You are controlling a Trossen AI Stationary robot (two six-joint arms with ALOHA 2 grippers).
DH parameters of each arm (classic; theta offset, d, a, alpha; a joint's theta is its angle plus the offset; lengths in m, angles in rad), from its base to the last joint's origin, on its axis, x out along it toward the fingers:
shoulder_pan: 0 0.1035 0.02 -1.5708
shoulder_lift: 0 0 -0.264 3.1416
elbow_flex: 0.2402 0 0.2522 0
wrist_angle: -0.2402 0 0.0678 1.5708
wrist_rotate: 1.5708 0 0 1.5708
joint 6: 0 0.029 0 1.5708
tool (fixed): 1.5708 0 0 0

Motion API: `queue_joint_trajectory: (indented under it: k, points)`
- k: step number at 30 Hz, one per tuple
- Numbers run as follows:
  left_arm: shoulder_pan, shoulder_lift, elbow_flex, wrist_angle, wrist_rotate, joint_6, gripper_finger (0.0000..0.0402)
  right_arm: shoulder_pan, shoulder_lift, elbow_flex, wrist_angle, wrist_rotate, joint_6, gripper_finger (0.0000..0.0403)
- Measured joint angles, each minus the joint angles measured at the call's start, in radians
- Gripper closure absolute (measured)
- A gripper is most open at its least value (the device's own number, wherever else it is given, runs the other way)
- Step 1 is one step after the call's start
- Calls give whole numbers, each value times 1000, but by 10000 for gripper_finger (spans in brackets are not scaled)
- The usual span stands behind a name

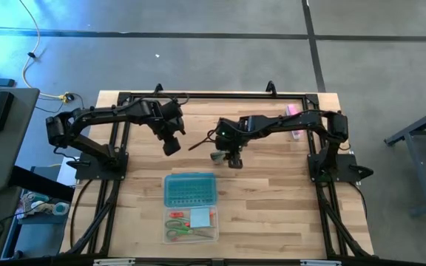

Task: Pack school essentials
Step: Put the yellow crayon box into the supply box

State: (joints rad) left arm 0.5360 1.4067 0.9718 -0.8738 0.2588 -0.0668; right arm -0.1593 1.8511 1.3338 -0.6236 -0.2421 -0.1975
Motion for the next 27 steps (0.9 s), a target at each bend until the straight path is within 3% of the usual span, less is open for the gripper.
queue_joint_trajectory:
  k: [9, 16, 21, 27]
  points:
    - [-53, 0, 0, -13, 0, 86, 243, 0, -30, 0, 8, -109, 180, 266]
    - [-74, -1, 0, -7, -40, 148, 243, 27, -61, 0, 122, -244, 402, 266]
    - [-73, -1, 0, 10, -228, 151, 243, 101, -61, 0, 221, -254, 527, 266]
    - [-73, -1, 0, 9, -237, 194, 243, 179, -58, 0, 371, -205, 674, 266]
